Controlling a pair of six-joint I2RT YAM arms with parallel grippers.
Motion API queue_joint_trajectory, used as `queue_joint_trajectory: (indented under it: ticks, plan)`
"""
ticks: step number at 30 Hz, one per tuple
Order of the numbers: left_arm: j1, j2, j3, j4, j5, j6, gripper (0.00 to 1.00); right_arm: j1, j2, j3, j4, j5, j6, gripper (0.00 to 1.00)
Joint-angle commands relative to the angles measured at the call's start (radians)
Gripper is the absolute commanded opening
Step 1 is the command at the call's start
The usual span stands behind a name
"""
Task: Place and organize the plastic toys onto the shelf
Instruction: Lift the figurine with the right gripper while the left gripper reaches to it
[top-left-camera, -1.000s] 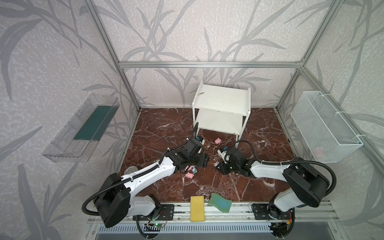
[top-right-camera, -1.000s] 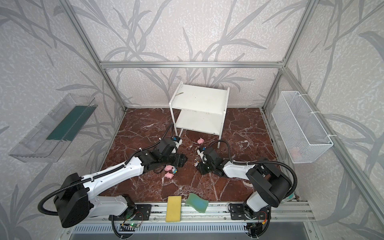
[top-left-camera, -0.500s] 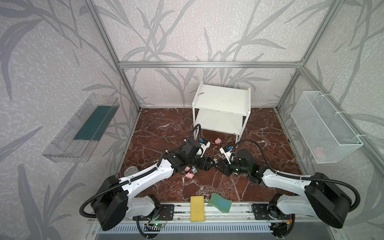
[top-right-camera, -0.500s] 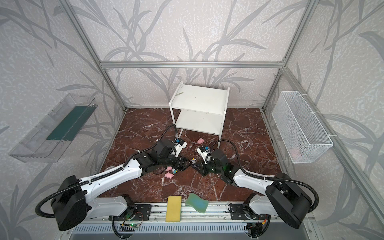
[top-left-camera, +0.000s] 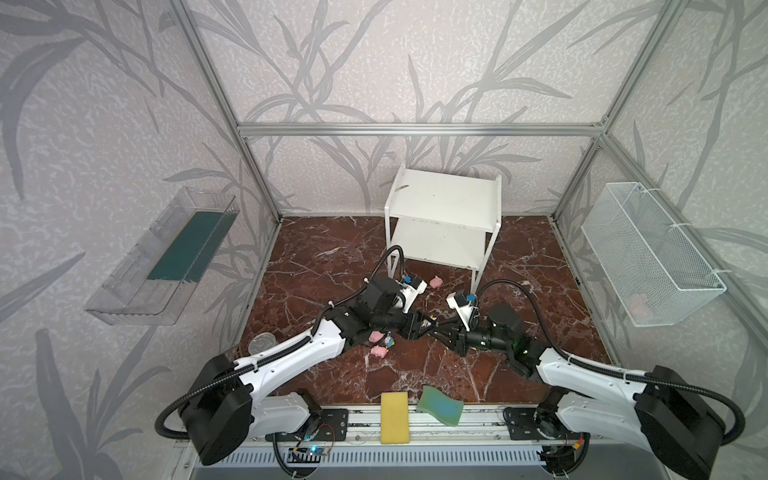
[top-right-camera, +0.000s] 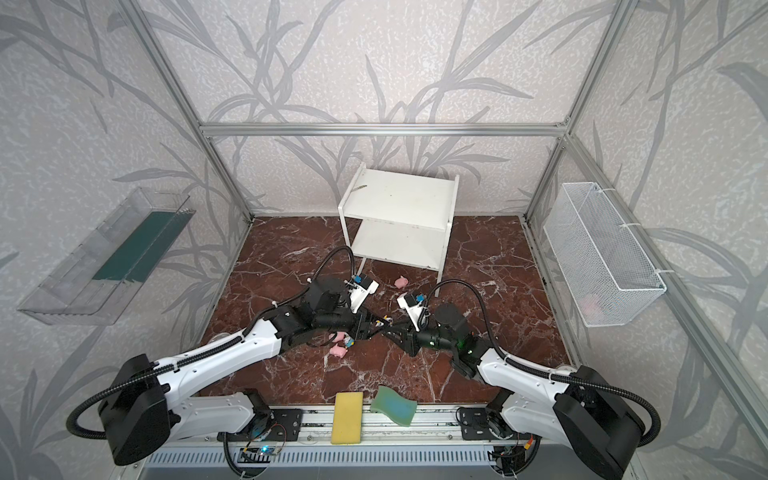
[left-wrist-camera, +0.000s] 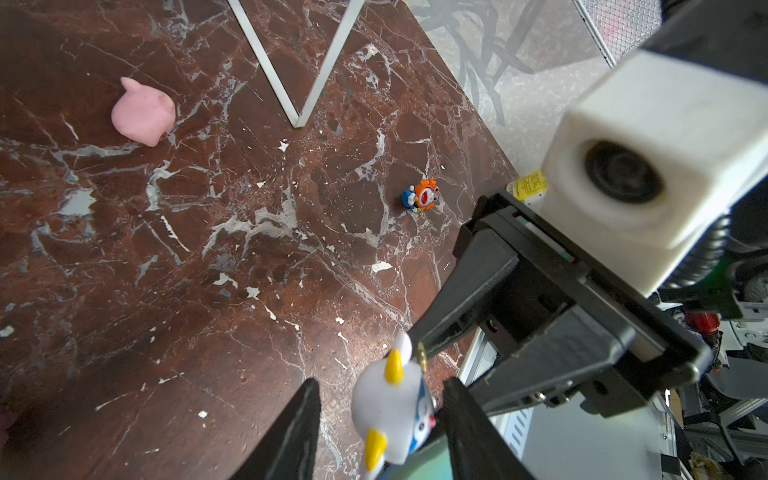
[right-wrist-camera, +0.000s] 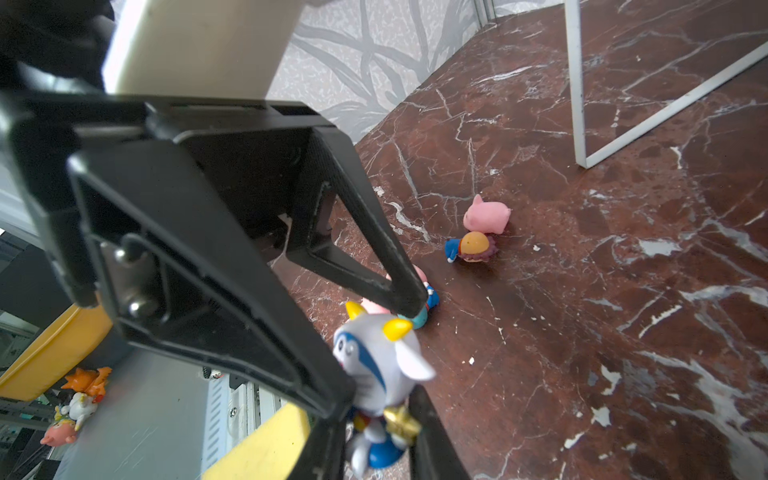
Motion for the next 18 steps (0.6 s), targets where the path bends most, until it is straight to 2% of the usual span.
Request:
queue_joint_trajectory:
  ticks: [1,4,12,18]
  plan:
    - [0.003,-0.006,-0.002,0.017,0.043,0.005,0.50,0.007,-0.028,-0.015,0.065,-0.019,-0.005,0.19]
    - [0.004,0.005,0.002,0.020,0.064,0.003,0.49,0.008,-0.044,-0.019,0.071,-0.017,-0.011,0.19]
    - [0.003,0.010,0.015,0.020,0.078,0.005,0.33,0.010,-0.063,-0.023,0.063,-0.002,-0.022,0.20]
    - [0.004,0.014,0.021,0.017,0.082,0.005,0.25,0.014,-0.067,-0.024,0.054,0.013,-0.030,0.24]
